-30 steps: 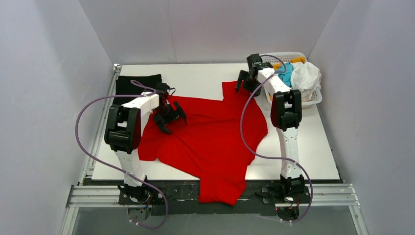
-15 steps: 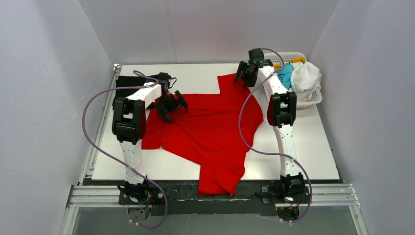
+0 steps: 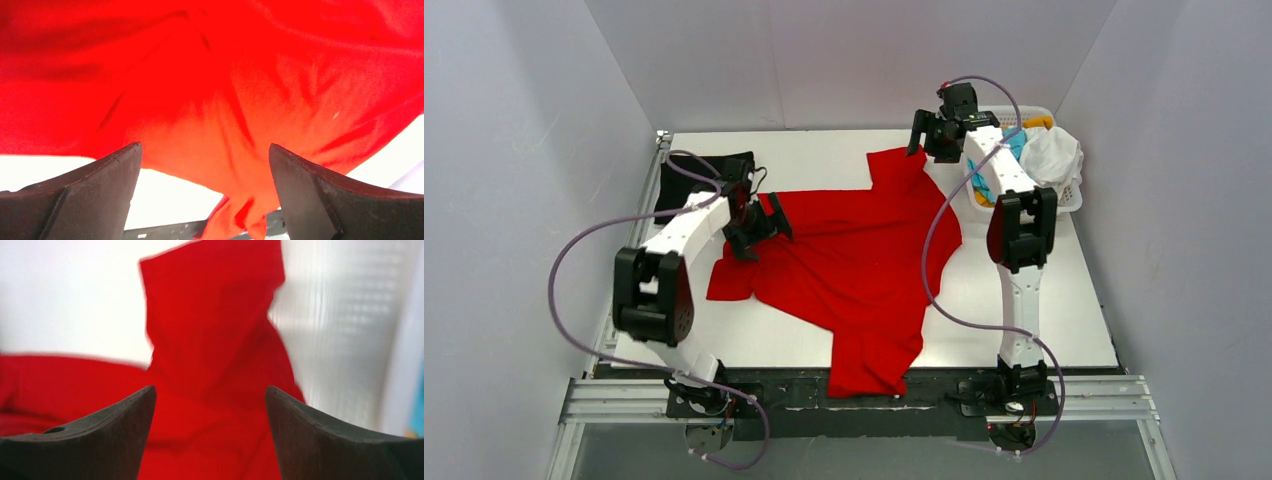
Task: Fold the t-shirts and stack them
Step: Flatten out the tshirt
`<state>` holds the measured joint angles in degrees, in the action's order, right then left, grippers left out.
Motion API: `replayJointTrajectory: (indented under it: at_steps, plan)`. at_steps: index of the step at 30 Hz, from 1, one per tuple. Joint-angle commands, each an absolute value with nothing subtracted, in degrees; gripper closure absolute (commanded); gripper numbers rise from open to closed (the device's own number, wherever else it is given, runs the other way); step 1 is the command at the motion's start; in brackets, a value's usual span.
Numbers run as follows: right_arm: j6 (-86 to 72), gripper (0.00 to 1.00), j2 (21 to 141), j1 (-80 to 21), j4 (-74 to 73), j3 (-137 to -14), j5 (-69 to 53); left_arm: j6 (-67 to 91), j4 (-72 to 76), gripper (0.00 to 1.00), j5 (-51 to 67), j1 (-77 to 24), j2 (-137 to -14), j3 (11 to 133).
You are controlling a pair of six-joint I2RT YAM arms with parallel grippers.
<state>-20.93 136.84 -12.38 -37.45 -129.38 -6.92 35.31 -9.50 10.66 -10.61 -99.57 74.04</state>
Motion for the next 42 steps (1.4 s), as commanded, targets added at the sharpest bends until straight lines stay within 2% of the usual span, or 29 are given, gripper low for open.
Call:
replayJointTrajectory:
  at_steps: [1, 5, 10, 16, 24, 31, 42]
  plan:
    - [-13.6, 0.12, 116.7, -18.2, -37.2, -113.0, -0.8, 34.8, -14.6, 0.02, 9.0, -10.4, -86.4, 62.5]
    - [-20.3, 0.12, 103.6, -20.9, -36.1, -92.7, -2.5, 34.8, -14.8, 0.02, 8.8, -10.3, -78.5, 54.4]
    - [-32.2, 0.10, 85.8, -23.3, -26.4, -63.8, -4.1, 35.2, -8.3, 0.02, 11.1, -10.3, -74.8, 48.3]
    - [-37.4, 0.09, 70.7, -23.5, -19.8, -44.7, -2.1, 36.3, -4.9, 0.02, 16.5, -10.2, -77.5, 47.5]
    - [-39.4, 0.08, 73.8, -23.5, -11.0, -40.9, -8.6, 37.3, -3.2, 0.02, 16.9, -10.2, -78.8, 46.6]
    - [-39.6, 0.08, 78.5, -23.5, -10.9, -41.4, -8.2, 37.0, -4.1, 0.02, 15.0, -10.2, -77.7, 46.4]
    - [-41.2, 0.08, 79.6, -23.5, -9.1, -38.9, -10.2, 37.0, -4.2, 0.02, 14.6, -10.3, -78.7, 47.0]
